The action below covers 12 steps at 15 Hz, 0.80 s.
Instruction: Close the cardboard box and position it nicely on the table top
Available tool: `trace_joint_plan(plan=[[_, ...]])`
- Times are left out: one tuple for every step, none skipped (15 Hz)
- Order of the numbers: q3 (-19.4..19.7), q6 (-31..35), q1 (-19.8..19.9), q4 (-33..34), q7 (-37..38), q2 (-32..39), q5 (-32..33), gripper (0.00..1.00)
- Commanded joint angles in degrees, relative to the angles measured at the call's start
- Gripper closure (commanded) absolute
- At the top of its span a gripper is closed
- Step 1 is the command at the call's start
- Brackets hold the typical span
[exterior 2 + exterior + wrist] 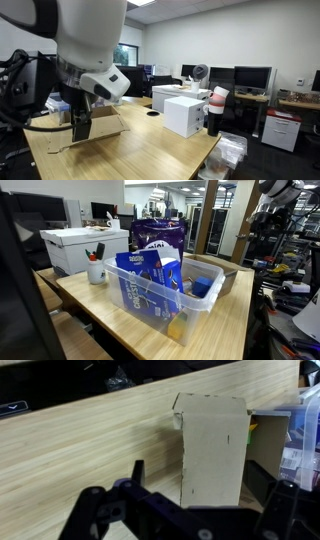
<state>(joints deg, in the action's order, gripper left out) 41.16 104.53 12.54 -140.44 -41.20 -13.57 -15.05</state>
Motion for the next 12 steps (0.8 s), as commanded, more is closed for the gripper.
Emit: trace_joint_plan(plan=[[0.8,-2.78,0.5,2.68,-9.37,7.78,-5.37,0.0],[0.51,-2.95,0.62,2.75,-10.79,9.32,-6.58,0.0],[-0.55,-3.53,0.86,3.05,-12.17,11.92,-8.0,0.0],[-1.43,-3.71,1.1,3.24,-12.3,13.35,-8.35,0.0],[-2.52,-3.88,1.42,3.51,-12.38,14.9,-8.82,0.0],[-3.81,-3.84,1.83,3.9,-12.28,16.38,-9.32,0.0],[-7.09,-3.23,3.08,5.13,-12.05,19.8,-10.1,0.0],[-8.04,-3.07,3.63,5.52,-12.08,20.49,-10.18,0.0],[-9.36,-3.04,4.5,6.06,-12.0,21.36,-10.4,0.0],[-10.55,-3.09,5.33,6.56,-12.12,22.22,-10.8,0.0],[-11.83,-3.12,6.19,7.14,-12.05,23.15,-11.37,0.0],[-12.89,-3.25,6.97,7.52,-12.12,23.86,-11.92,0.0]])
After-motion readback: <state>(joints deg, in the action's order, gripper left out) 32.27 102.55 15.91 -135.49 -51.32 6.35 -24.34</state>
